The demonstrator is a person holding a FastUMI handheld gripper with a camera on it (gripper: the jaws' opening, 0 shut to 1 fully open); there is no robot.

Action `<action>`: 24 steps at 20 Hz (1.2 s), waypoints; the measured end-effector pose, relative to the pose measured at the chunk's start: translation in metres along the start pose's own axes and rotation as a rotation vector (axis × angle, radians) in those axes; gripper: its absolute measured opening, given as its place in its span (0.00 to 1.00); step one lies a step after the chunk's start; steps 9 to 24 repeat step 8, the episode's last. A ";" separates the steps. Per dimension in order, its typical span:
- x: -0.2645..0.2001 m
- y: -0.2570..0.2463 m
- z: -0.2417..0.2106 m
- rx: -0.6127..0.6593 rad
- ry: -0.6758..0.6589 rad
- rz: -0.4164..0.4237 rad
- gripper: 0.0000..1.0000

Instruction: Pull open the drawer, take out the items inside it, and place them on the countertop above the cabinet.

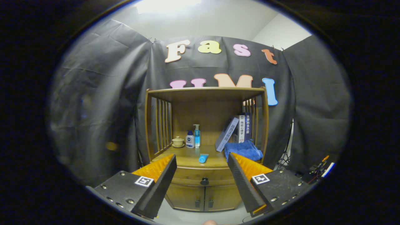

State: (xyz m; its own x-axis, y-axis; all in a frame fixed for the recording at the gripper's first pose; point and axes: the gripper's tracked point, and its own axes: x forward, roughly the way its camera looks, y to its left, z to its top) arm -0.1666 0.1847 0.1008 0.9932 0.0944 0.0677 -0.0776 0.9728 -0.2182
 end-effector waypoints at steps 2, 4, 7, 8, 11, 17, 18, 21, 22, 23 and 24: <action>-0.006 -0.005 0.009 -0.013 -0.009 -0.006 0.99; -0.010 -0.007 0.013 -0.017 -0.008 0.007 0.99; -0.011 -0.019 0.015 0.005 -0.002 0.007 0.99; -0.012 -0.022 0.016 0.019 -0.003 0.007 0.99; -0.012 -0.022 0.016 0.019 -0.003 0.007 0.99; -0.012 -0.022 0.016 0.019 -0.003 0.007 0.99; -0.012 -0.022 0.016 0.019 -0.003 0.007 0.99; -0.012 -0.022 0.016 0.019 -0.003 0.007 0.99; -0.012 -0.022 0.016 0.019 -0.003 0.007 0.99; -0.012 -0.022 0.016 0.019 -0.003 0.007 0.99; -0.012 -0.022 0.016 0.019 -0.003 0.007 0.99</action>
